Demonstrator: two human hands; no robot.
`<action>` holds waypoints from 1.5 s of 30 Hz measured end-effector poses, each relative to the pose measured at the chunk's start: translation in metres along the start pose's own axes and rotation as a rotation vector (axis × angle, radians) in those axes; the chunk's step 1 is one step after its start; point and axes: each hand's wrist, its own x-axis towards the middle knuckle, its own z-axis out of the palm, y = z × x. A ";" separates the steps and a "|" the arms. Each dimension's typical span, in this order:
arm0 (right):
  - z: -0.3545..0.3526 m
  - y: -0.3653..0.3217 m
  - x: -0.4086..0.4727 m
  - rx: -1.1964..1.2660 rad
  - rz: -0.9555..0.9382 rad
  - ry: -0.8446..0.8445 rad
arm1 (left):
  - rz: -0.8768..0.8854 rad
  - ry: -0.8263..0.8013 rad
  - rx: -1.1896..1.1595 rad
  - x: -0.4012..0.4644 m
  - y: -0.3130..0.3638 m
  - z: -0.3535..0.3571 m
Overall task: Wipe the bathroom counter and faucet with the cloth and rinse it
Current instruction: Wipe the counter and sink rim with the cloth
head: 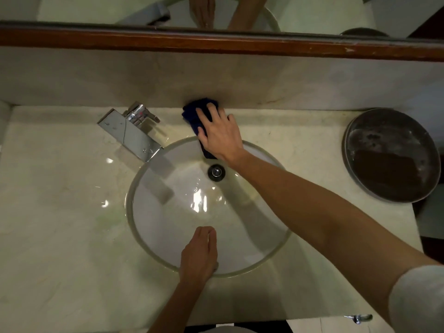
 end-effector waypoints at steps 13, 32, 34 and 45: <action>-0.033 0.128 -0.053 -0.024 0.247 -0.111 | -0.001 0.091 -0.024 -0.004 0.004 0.005; -0.031 0.243 -0.116 -0.011 0.540 -0.049 | 0.076 0.194 0.103 -0.011 0.013 0.006; -0.028 0.242 -0.117 0.016 0.550 -0.049 | 0.097 0.230 0.121 -0.012 0.013 0.007; -0.031 0.222 -0.161 0.096 0.509 -0.057 | 0.105 0.310 0.151 -0.016 0.016 0.010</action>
